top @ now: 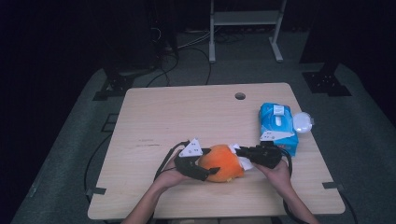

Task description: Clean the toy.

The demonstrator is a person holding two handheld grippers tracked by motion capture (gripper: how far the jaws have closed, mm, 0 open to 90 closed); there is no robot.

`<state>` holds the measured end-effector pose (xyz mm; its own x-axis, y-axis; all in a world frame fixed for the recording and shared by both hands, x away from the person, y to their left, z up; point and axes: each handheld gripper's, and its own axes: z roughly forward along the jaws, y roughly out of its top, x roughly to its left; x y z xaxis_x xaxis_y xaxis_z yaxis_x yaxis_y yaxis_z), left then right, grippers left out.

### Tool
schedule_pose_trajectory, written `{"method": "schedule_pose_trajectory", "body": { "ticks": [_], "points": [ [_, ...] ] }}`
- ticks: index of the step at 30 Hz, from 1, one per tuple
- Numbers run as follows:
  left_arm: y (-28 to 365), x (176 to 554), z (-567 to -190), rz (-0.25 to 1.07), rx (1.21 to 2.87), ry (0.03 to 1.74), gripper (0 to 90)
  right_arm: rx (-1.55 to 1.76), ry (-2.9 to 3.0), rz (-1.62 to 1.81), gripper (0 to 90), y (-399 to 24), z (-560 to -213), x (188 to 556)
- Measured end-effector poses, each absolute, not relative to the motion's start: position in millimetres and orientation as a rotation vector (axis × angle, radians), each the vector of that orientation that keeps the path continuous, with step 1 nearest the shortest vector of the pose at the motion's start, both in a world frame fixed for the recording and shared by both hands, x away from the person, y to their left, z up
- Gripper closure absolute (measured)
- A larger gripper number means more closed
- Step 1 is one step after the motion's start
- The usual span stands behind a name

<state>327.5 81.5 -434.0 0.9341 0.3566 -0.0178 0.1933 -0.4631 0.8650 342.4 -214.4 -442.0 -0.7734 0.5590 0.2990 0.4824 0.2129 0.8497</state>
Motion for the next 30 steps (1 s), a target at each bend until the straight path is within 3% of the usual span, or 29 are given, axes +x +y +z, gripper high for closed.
{"method": "schedule_pose_trajectory", "body": {
  "ticks": [8,17,26,30],
  "points": [
    [70.0,320.9,-432.9,0.250,2.095,0.358,24.0,0.861,2.396,1.635,81.3,-192.4,-421.8,325.9],
    [73.4,323.2,-434.8,0.217,2.073,0.370,24.0,0.952,2.400,1.601,81.5,-207.8,-431.8,330.8],
    [77.1,321.9,-428.7,0.197,2.049,0.298,20.7,0.813,2.421,1.594,81.5,-191.8,-423.0,321.4],
    [85.4,330.2,-430.2,0.186,2.036,0.369,17.9,0.846,2.407,1.584,81.4,-201.3,-423.5,325.0]
  ]
}}
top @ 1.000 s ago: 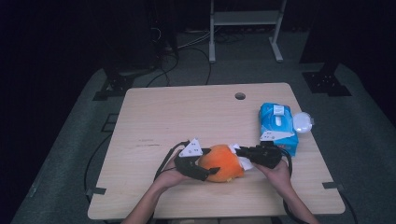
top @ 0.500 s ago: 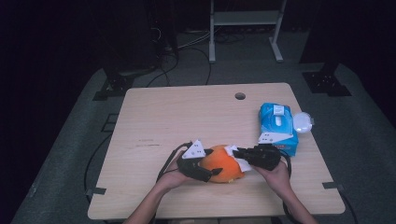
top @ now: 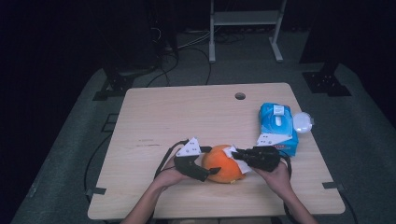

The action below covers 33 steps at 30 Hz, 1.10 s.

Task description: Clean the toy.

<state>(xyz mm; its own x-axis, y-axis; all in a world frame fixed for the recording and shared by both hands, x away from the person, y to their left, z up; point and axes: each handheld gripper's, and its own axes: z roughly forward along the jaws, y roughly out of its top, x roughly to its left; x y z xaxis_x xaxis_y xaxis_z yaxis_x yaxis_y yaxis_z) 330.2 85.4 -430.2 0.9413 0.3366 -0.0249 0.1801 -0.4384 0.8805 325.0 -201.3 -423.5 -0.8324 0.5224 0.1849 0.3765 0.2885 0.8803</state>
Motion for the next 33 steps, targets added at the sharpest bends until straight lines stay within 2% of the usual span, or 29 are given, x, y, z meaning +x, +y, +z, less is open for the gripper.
{"method": "schedule_pose_trajectory", "body": {
  "ticks": [5,10,12,15,17,21,27,29,32,33],
  "points": [
    [79.3,328.9,-434.7,0.175,2.044,0.368,23.4,0.805,2.399,1.574,81.4,-194.9,-416.4,321.3],
    [74.5,322.6,-430.7,0.214,2.072,0.317,23.6,0.685,2.424,1.529,81.4,-174.6,-410.5,311.5],
    [77.8,325.3,-431.8,0.195,2.052,0.346,21.2,0.712,2.416,1.540,81.4,-180.3,-411.6,314.7],
    [78.6,330.0,-433.0,0.177,2.058,0.415,11.1,0.762,2.401,1.510,81.4,-192.4,-416.1,320.2],
    [77.8,332.0,-435.8,0.142,2.054,0.436,10.9,0.806,2.394,1.529,81.4,-199.2,-417.3,322.9],
    [76.3,329.1,-432.9,0.163,2.065,0.402,23.5,0.779,2.393,1.525,81.4,-193.8,-413.7,319.1],
    [69.9,321.3,-426.7,0.215,2.074,0.322,27.2,0.647,2.404,1.530,81.4,-175.3,-402.1,306.9],
    [72.4,323.8,-429.2,0.196,2.048,0.343,23.4,0.665,2.402,1.523,81.5,-178.4,-403.2,309.3],
    [74.6,331.0,-433.3,0.157,2.043,0.437,9.7,0.720,2.399,1.524,81.5,-186.6,-408.1,314.9],
    [75.3,332.8,-435.4,0.136,2.038,0.451,8.3,0.735,2.396,1.539,81.5,-189.4,-408.7,316.4]
  ]
}}
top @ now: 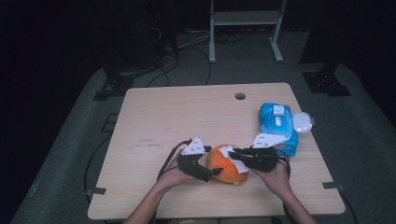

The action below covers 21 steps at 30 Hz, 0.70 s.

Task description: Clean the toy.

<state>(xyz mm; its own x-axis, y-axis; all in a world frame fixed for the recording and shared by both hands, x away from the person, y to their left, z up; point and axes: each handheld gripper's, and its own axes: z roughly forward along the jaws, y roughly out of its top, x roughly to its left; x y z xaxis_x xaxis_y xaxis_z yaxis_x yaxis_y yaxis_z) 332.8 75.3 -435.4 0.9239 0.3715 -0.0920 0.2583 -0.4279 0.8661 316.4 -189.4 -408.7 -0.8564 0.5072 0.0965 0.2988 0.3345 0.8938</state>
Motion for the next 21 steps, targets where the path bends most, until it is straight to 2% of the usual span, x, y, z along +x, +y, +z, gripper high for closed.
{"method": "schedule_pose_trajectory", "body": {
  "ticks": [2,4,8,14,17,21],
  "points": [
    [75.1,333.9,-438.7,0.102,2.035,0.450,10.5,0.752,2.391,1.533,81.5,-192.5,-408.9,318.0],
    [74.6,331.8,-437.5,0.117,2.039,0.442,20.0,0.764,2.388,1.530,81.5,-192.8,-408.7,318.1],
    [70.0,327.9,-429.5,0.138,2.043,0.458,25.5,0.714,2.384,1.535,81.5,-183.4,-401.5,310.5],
    [54.8,313.1,-419.0,0.246,2.072,0.376,26.6,0.572,2.416,1.462,81.6,-157.7,-393.2,294.5],
    [56.6,314.5,-421.3,0.229,2.053,0.378,26.4,0.593,2.397,1.441,81.7,-164.7,-390.4,297.3],
    [58.0,320.5,-426.1,0.185,2.029,0.417,14.4,0.652,2.388,1.441,81.8,-177.6,-392.5,304.0]
  ]
}}
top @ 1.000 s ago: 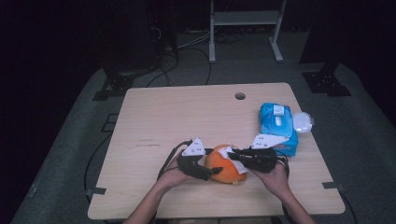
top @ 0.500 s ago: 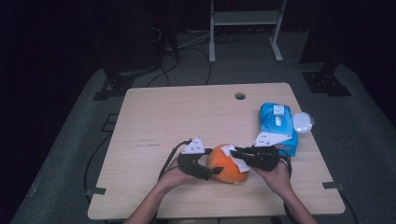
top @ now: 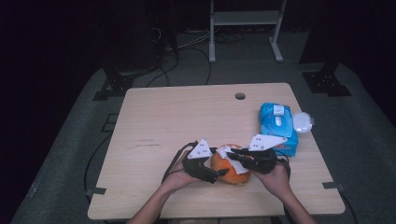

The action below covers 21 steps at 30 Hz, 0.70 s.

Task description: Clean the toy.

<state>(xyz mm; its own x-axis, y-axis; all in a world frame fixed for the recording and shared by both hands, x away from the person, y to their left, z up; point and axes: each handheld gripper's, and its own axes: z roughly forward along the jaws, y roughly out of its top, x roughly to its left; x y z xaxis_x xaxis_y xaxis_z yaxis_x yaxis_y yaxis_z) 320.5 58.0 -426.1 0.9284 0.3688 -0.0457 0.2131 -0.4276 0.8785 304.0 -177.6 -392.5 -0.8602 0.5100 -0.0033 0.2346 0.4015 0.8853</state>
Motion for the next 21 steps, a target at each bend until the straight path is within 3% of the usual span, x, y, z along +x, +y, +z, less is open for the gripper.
{"method": "schedule_pose_trajectory", "body": {
  "ticks": [3,9,16,21],
  "points": [
    [58.7,323.4,-430.0,0.143,2.027,0.447,11.8,0.667,2.384,1.451,81.8,-181.0,-393.1,306.1],
    [58.0,320.7,-428.3,0.178,2.047,0.420,24.7,0.661,2.397,1.431,81.7,-176.8,-390.9,303.0],
    [51.3,312.9,-423.7,0.230,2.077,0.368,25.5,0.549,2.447,1.390,81.7,-151.0,-392.1,290.6],
    [52.4,313.1,-425.2,0.244,2.100,0.344,25.7,0.601,2.404,1.410,81.7,-165.8,-388.1,297.9]
  ]
}}
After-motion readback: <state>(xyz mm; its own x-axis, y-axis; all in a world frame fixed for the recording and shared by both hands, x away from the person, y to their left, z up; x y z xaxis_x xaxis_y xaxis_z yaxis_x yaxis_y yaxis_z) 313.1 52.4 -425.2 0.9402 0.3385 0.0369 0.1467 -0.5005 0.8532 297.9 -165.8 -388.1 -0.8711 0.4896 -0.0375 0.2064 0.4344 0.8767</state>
